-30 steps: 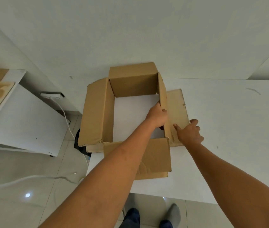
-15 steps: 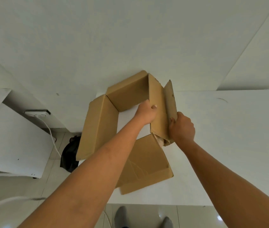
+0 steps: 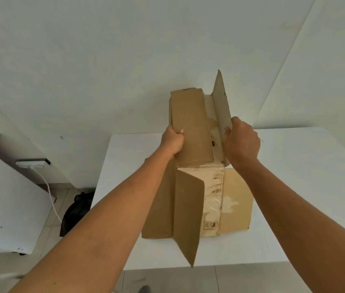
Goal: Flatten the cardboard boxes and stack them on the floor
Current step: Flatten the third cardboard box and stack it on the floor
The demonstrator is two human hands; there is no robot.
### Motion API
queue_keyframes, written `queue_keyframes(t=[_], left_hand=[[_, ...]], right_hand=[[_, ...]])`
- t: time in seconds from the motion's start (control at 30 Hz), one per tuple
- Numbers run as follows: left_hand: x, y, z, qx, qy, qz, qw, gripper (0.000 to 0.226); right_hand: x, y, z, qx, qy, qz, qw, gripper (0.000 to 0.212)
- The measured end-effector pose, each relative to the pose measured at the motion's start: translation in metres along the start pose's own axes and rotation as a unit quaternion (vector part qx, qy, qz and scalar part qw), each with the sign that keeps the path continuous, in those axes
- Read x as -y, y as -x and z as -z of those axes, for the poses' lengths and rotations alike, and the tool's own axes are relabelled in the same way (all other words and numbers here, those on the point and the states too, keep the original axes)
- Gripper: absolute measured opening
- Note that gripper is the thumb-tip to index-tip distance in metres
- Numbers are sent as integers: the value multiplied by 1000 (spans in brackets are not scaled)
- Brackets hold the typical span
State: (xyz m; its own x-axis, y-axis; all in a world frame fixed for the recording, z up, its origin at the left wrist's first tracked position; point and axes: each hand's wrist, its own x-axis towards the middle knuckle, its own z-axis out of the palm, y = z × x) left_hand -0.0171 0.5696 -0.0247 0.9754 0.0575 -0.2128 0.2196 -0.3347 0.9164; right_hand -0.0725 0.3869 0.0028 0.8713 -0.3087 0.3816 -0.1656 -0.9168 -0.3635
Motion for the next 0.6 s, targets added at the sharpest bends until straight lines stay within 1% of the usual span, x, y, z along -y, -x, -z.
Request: queue_keyframes(t=[0.07,0.2,0.33,0.43,0.53,0.6], left_hand=[[0,4,-2,-9,5,0,1000,52],[2,11,-9,-23,-22,-1,999,66],[7,23,-16,-27,-71,10,997,101],[13,29,-16,-38,-113,18,993,117],[23,29,-8,-42,-123,49,990,118],[32,26,-1,-52,-109,51,991,110]], right_hand=[[-2,2,0,0,-9,7,1000,15],[-4,16,-15,33,-49,11,998,14],[0,24,-27,62,-96,34,993,3],[-3,31,-38,88,-110,44,989,19],[-8,38,-50,102,-140,53,984,24],[-10,41,-58,112,-157,58,980,24]])
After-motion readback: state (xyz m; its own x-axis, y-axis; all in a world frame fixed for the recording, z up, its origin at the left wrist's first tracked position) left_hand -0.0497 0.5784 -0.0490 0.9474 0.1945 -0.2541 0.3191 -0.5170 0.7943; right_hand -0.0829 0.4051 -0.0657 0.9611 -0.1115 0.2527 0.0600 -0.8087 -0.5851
